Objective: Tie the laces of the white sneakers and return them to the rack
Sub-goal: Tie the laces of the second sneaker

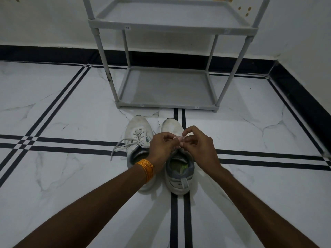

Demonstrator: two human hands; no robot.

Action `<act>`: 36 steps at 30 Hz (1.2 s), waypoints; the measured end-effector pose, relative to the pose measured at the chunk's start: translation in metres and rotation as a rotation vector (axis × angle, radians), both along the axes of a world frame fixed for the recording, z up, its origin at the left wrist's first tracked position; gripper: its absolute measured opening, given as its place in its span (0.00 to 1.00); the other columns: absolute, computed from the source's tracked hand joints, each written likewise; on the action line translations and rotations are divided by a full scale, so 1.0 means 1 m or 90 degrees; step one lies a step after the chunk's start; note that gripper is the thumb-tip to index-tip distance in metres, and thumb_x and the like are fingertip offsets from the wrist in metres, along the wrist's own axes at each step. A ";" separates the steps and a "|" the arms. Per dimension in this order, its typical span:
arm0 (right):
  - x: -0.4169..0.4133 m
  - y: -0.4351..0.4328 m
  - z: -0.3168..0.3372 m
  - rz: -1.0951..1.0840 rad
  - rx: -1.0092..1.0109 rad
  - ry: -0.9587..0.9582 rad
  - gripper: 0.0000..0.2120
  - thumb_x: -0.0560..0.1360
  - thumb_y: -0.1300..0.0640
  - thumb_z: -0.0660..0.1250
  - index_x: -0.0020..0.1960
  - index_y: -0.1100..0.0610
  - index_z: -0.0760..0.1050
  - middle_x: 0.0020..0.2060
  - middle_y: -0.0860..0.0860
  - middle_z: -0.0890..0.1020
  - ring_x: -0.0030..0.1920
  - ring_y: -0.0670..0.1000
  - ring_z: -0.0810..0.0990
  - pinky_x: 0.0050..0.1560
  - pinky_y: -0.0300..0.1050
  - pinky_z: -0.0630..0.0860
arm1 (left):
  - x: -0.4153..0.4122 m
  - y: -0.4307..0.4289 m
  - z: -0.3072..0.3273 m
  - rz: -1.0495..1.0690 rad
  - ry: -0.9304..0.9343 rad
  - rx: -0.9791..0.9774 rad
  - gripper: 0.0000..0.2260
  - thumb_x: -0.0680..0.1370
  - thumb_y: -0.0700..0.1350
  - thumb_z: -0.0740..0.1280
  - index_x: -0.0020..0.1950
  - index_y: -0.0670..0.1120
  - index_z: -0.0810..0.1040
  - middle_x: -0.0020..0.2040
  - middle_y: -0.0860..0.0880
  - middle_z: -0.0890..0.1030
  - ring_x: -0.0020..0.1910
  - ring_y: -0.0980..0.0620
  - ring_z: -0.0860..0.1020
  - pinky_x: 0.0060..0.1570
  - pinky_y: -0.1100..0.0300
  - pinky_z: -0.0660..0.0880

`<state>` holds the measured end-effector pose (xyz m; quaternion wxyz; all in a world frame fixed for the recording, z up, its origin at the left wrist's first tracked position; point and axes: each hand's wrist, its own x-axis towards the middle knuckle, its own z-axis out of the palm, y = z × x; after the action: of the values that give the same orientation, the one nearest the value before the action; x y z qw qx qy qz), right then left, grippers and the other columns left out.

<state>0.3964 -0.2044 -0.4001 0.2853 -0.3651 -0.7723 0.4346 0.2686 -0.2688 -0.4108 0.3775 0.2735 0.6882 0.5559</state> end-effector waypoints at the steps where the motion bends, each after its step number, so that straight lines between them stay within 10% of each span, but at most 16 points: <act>1: -0.001 -0.002 -0.001 -0.010 0.034 -0.008 0.09 0.74 0.61 0.71 0.53 0.54 0.76 0.44 0.52 0.86 0.44 0.46 0.85 0.45 0.35 0.81 | 0.001 0.001 -0.001 0.010 0.018 -0.009 0.04 0.74 0.44 0.73 0.45 0.44 0.83 0.42 0.45 0.85 0.43 0.48 0.84 0.46 0.55 0.82; 14: -0.011 -0.003 -0.010 0.050 0.132 -0.204 0.11 0.79 0.59 0.62 0.58 0.61 0.77 0.52 0.55 0.77 0.48 0.48 0.74 0.41 0.24 0.66 | -0.012 -0.008 0.007 -0.159 0.435 0.060 0.05 0.74 0.43 0.73 0.46 0.44 0.79 0.40 0.47 0.84 0.41 0.52 0.82 0.45 0.54 0.81; 21: -0.009 -0.006 0.003 0.042 0.010 -0.105 0.13 0.79 0.64 0.61 0.61 0.55 0.66 0.49 0.56 0.83 0.47 0.52 0.83 0.48 0.41 0.81 | -0.003 -0.011 0.011 -0.185 0.608 0.052 0.09 0.78 0.41 0.66 0.58 0.45 0.78 0.49 0.45 0.85 0.46 0.48 0.82 0.52 0.54 0.79; 27: -0.008 -0.008 -0.002 0.020 0.085 -0.121 0.08 0.80 0.61 0.60 0.58 0.55 0.65 0.44 0.54 0.82 0.40 0.51 0.82 0.41 0.35 0.78 | -0.005 -0.002 0.016 -0.220 0.681 -0.038 0.08 0.78 0.42 0.65 0.53 0.45 0.83 0.48 0.45 0.84 0.49 0.48 0.77 0.48 0.59 0.70; 36: -0.006 0.001 -0.005 0.031 0.204 -0.144 0.04 0.79 0.55 0.60 0.49 0.56 0.72 0.42 0.50 0.79 0.40 0.47 0.76 0.42 0.37 0.73 | -0.021 0.010 0.039 -0.246 0.089 -0.257 0.06 0.73 0.34 0.64 0.40 0.41 0.80 0.40 0.46 0.78 0.40 0.50 0.73 0.39 0.61 0.69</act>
<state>0.3904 -0.2032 -0.4047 0.2405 -0.3426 -0.8675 0.2687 0.2476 -0.2584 -0.3714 0.4750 0.3567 0.7444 0.3050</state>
